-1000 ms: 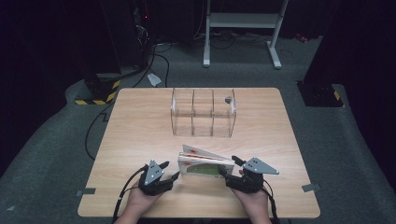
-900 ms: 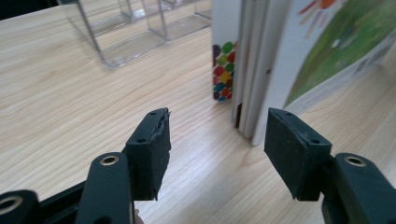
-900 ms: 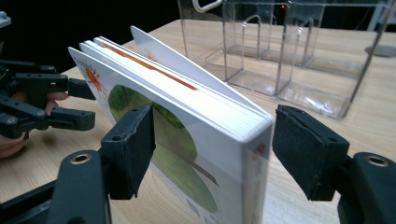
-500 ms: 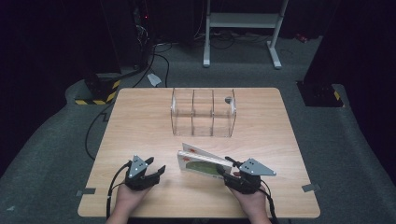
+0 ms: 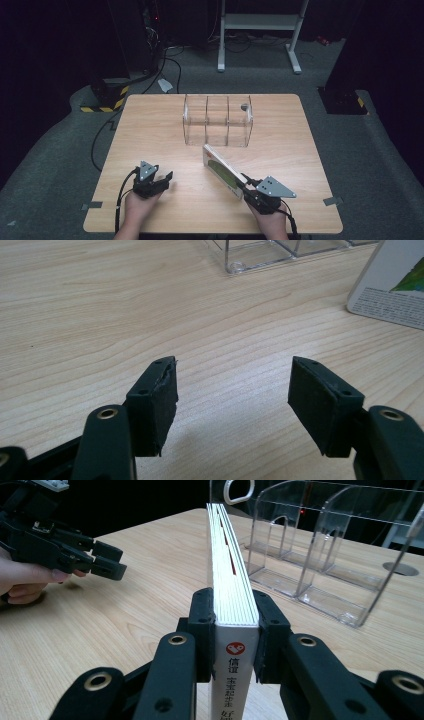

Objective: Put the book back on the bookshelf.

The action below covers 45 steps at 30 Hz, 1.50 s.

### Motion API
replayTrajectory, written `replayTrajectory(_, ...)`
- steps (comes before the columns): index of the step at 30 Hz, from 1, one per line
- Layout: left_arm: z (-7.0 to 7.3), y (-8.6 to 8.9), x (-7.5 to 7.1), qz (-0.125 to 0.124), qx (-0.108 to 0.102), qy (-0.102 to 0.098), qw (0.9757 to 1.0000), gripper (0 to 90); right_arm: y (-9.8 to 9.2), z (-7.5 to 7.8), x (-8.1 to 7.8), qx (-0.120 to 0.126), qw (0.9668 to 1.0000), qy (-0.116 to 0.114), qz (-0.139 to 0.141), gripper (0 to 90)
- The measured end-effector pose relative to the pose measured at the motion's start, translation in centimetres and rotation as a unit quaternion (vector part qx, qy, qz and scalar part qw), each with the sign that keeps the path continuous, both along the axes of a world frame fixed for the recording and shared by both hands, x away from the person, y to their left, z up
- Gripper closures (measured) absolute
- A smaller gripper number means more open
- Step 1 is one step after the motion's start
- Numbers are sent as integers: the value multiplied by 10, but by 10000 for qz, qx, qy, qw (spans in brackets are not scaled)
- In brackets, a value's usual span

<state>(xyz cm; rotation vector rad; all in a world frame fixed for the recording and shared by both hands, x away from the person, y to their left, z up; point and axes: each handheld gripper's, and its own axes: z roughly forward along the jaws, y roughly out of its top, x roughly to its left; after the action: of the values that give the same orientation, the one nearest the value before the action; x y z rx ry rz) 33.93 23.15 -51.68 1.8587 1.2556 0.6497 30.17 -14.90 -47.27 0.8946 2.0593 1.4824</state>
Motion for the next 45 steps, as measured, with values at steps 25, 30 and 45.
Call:
replayTrajectory(25, -10, -7, 13, 13, 241, 454, 9987, 248, -34, 0, -4, 60, 9959, -12, -904, 742)
replayTrajectory(30, -10, -7, 13, 42, 247, 472, 9986, 248, -42, 0, -4, 113, 9935, 3, -1134, 742)
replayTrajectory(45, -11, 13, 5, -243, 533, 500, 9970, 240, -45, -1, -7, 166, 9889, 116, -1474, 679)
